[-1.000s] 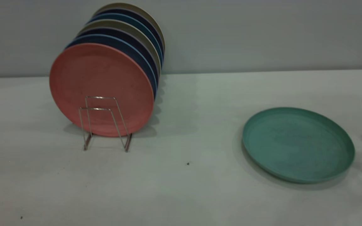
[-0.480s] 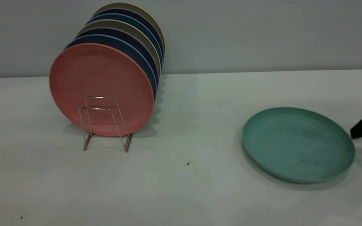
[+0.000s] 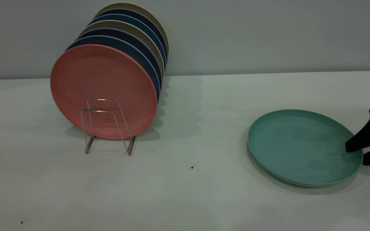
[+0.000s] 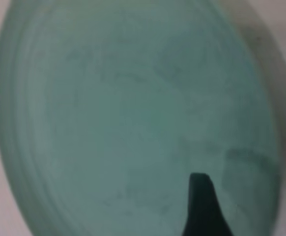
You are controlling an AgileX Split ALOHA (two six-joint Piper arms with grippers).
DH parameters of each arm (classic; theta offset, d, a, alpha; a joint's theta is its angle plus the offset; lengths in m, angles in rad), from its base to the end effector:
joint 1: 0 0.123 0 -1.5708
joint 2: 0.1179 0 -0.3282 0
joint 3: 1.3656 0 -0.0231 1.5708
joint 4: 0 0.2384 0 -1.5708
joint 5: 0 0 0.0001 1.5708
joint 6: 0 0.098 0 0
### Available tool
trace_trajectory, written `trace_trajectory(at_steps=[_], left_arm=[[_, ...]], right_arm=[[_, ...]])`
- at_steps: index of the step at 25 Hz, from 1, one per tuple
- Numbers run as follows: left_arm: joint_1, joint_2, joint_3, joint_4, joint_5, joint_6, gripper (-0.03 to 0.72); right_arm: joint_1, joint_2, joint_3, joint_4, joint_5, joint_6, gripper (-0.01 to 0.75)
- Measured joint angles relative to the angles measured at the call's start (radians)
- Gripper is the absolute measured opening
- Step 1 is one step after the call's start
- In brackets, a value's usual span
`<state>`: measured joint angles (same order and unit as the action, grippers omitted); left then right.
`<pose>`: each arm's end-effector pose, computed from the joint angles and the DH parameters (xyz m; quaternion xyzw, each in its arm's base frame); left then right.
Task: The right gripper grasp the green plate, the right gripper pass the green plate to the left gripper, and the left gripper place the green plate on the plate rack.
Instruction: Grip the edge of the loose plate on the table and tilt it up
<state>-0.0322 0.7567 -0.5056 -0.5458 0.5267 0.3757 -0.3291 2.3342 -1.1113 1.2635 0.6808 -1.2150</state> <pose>0.1043 -0.0290 0.3033 0.0266 0.8842 -0.1485 0.4422 0.3879 -0.0703 0.0485 0.1094 0.9383 0.2930 0.1473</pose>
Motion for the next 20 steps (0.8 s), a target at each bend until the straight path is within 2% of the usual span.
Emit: trace_trajectory(at_steps=[3, 5, 7, 11, 12, 16, 20], left_arm=[[0.0, 0.0, 0.0, 0.0, -0.005, 0.0, 0.561], [0.0, 0.0, 0.0, 0.0, -0.01, 0.0, 0.561], [0.0, 0.0, 0.0, 0.0, -0.027, 0.0, 0.561], [0.0, 0.0, 0.0, -0.001, -0.073, 0.001, 0.561], [0.0, 0.004, 0.0, -0.001, -0.078, 0.001, 0.561], [0.0, 0.057, 0.0, -0.041, -0.079, 0.008, 0.561], [0.0, 0.177, 0.0, -0.174, -0.088, 0.152, 0.561]], right_arm=[[0.036, 0.007, 0.0, 0.014, -0.004, -0.003, 0.453], [0.068, 0.008, -0.001, 0.02, -0.029, 0.006, 0.387], [0.096, 0.008, -0.002, 0.025, -0.068, 0.028, 0.3], [0.12, 0.008, -0.008, 0.025, -0.122, 0.057, 0.067], [0.12, 0.008, -0.008, 0.022, -0.124, 0.061, 0.036], [0.122, -0.01, -0.008, -0.044, -0.138, 0.074, 0.015], [0.122, -0.083, -0.008, -0.181, -0.154, 0.11, 0.015]])
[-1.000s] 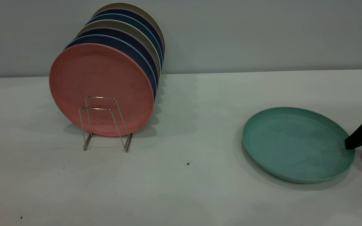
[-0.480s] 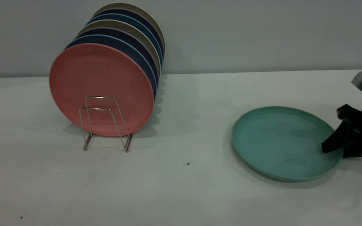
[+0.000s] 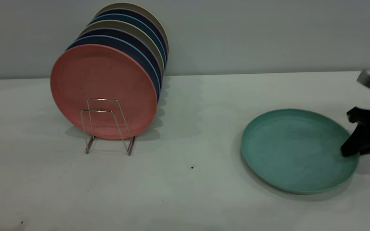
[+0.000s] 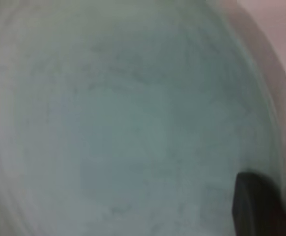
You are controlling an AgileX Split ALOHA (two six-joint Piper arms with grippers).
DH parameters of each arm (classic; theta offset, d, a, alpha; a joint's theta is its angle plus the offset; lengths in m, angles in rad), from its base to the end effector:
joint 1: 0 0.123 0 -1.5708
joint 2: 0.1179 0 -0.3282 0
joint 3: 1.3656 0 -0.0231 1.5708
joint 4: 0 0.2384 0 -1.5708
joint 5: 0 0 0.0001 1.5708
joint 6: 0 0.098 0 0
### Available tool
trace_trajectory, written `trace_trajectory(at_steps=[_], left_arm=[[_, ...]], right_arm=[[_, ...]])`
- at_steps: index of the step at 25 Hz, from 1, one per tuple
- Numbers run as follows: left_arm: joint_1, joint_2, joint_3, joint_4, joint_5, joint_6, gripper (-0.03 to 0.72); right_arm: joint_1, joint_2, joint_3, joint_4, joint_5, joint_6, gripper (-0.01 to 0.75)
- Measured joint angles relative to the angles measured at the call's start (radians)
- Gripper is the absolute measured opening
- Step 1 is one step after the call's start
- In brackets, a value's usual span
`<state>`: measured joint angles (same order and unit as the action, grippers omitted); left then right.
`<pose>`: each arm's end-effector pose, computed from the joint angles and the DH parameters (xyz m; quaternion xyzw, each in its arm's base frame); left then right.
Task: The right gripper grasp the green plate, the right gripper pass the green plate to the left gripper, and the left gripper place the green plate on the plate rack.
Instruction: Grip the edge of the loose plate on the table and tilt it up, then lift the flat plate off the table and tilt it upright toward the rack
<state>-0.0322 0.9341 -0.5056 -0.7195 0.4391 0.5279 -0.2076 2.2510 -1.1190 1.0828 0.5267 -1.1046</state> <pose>0.1417 -0.0321 0.2907 0.0115 0.8955 -0.1644 0.4134 0.3977 -0.0392 0.0727 0.0299 0.9654 0.2053 0.1577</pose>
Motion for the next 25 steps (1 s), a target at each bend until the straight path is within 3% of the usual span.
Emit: trace_trajectory(at_steps=[8, 13, 18, 25], left_arm=[[0.0, 0.326, 0.0, -0.568, -0.021, 0.583, 0.561], [0.0, 0.527, -0.015, -0.942, 0.015, 0.971, 0.561], [0.0, 0.677, -0.056, -1.019, 0.098, 1.06, 0.561], [0.0, 0.75, -0.07, -1.024, 0.112, 1.066, 0.561]], right_arm=[[0.026, -0.117, 0.001, -0.107, 0.049, 0.03, 0.013], [0.098, -0.122, 0.001, -0.109, 0.088, 0.03, 0.013], [0.21, -0.122, 0.002, -0.059, 0.137, 0.029, 0.013], [0.366, -0.123, 0.002, 0.076, 0.154, -0.032, 0.013]])
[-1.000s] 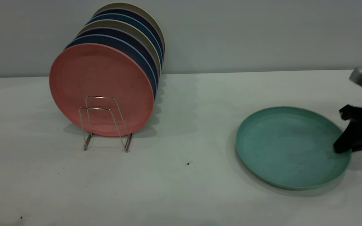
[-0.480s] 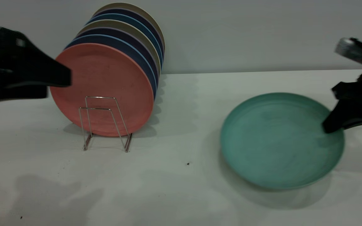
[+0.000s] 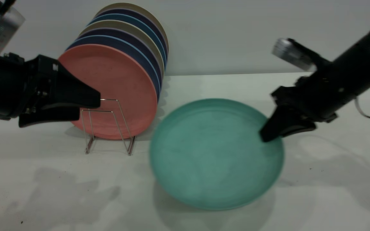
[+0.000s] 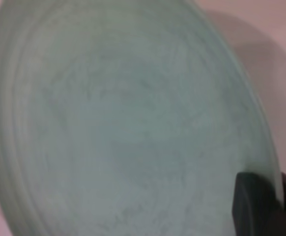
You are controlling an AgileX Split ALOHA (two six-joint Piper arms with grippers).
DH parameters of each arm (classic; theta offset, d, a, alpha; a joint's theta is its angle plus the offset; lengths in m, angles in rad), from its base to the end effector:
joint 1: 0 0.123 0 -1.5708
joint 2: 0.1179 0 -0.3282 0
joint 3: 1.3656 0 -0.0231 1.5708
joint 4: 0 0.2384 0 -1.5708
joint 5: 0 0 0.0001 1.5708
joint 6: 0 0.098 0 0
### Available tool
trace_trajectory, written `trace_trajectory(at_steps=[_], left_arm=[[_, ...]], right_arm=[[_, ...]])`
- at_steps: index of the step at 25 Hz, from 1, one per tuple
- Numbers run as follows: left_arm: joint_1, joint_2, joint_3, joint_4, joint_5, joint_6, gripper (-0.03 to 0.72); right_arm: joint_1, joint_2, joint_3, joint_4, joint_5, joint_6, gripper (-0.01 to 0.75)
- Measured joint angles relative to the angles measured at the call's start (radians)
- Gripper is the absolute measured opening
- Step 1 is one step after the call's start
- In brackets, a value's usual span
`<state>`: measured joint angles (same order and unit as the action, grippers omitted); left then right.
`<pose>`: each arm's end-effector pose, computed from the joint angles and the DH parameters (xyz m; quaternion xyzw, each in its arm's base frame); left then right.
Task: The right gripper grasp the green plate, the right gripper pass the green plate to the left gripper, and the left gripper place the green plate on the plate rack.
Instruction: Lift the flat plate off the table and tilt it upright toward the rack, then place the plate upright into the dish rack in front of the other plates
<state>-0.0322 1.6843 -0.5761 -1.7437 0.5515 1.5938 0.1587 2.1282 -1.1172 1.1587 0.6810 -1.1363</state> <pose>0.2689 -0.0594 0.1848 0.0190 0.9161 -0.2849 0.2816 0.3796 0.1181 0.1273 -0.1608 0.9274 0.3046 0.1459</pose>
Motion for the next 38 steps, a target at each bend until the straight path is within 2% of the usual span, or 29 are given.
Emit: trace_trajectory(at_steps=[15, 18, 20, 22, 23, 26, 27, 29, 31, 32, 34, 38], left_arm=[[0.0, 0.003, 0.0, -0.005, 0.008, -0.004, 0.561], [0.004, 0.003, 0.0, -0.004, 0.027, -0.011, 0.501], [0.006, 0.003, 0.0, -0.002, 0.057, -0.018, 0.371], [0.006, 0.003, 0.0, 0.0, 0.078, -0.018, 0.185], [0.006, 0.003, 0.0, 0.004, 0.078, -0.015, 0.117], [0.006, 0.003, -0.001, 0.005, 0.058, 0.003, 0.114], [0.006, 0.003, -0.004, 0.009, 0.036, 0.021, 0.114], [0.006, 0.003, -0.024, 0.064, -0.017, 0.042, 0.114], [0.006, 0.003, -0.06, 0.153, -0.049, 0.05, 0.114], [0.006, 0.003, -0.086, 0.215, -0.054, 0.05, 0.114], [0.006, -0.002, -0.151, 0.343, -0.054, 0.051, 0.114], [0.006, -0.011, -0.308, 0.644, 0.001, 0.053, 0.114]], right_arm=[[0.186, 0.0, 0.002, 0.357, 0.168, -0.177, 0.015], [0.213, 0.001, 0.005, 0.417, 0.164, -0.218, 0.02], [0.219, 0.001, 0.006, 0.449, 0.148, -0.246, 0.032], [0.22, 0.001, 0.006, 0.474, 0.149, -0.256, 0.081], [0.218, 0.001, 0.006, 0.481, 0.152, -0.257, 0.115], [0.196, 0.001, 0.006, 0.478, 0.205, -0.258, 0.3], [0.182, 0.001, 0.006, 0.475, 0.23, -0.258, 0.382], [0.137, 0.001, 0.006, 0.461, 0.29, -0.258, 0.544], [0.085, 0.0, 0.006, 0.429, 0.337, -0.257, 0.659], [0.064, 0.0, 0.006, 0.411, 0.353, -0.254, 0.694], [0.014, 0.0, 0.006, 0.354, 0.365, -0.241, 0.717], [-0.071, 0.0, 0.006, 0.259, 0.365, -0.21, 0.688]])
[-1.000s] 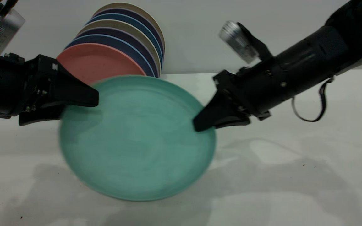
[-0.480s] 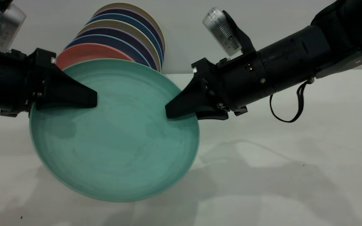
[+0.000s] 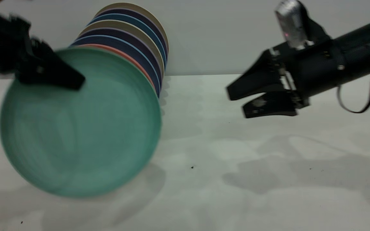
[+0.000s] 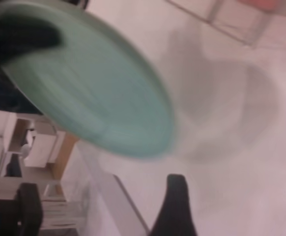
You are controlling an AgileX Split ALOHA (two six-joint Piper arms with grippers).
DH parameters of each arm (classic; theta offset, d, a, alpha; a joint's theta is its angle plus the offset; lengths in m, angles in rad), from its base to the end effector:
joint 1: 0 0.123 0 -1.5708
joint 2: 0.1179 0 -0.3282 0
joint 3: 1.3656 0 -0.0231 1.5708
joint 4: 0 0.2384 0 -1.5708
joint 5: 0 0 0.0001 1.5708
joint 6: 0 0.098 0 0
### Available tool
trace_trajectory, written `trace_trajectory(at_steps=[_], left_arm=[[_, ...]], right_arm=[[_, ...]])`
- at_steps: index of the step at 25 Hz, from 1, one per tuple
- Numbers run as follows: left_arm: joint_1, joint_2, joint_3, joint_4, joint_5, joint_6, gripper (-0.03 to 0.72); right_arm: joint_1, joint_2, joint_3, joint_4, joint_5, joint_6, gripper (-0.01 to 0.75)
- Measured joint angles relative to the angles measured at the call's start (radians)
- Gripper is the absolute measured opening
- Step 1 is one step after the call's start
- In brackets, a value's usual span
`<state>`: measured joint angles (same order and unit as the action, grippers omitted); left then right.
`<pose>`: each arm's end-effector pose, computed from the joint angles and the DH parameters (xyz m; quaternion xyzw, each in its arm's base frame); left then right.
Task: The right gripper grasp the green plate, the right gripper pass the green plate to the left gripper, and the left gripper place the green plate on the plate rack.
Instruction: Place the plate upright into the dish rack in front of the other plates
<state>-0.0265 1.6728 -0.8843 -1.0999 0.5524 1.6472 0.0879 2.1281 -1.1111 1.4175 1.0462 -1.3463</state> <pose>0.3159 -0.0543 0.2355 0.3599 0.8579 -0.1375 0.3399 0.3763 0.1174 0.1549 -0.1626 0.8449 0.4830 0.1627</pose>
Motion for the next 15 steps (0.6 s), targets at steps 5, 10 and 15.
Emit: trace_trajectory(at_steps=[5, 10, 15], left_arm=[[0.0, 0.002, -0.212, 0.308, 0.133, 0.021, 0.114], [0.0, 0.006, -0.377, 0.371, 0.152, 0.166, 0.114], [0.0, 0.007, -0.422, 0.283, 0.159, 0.4, 0.114]], right_arm=[[-0.068, 0.0, 0.0, -0.038, 0.0, 0.006, 0.596], [-0.103, 0.0, 0.0, -0.055, -0.002, 0.006, 0.562], [-0.109, 0.0, 0.0, -0.089, -0.019, 0.006, 0.561]])
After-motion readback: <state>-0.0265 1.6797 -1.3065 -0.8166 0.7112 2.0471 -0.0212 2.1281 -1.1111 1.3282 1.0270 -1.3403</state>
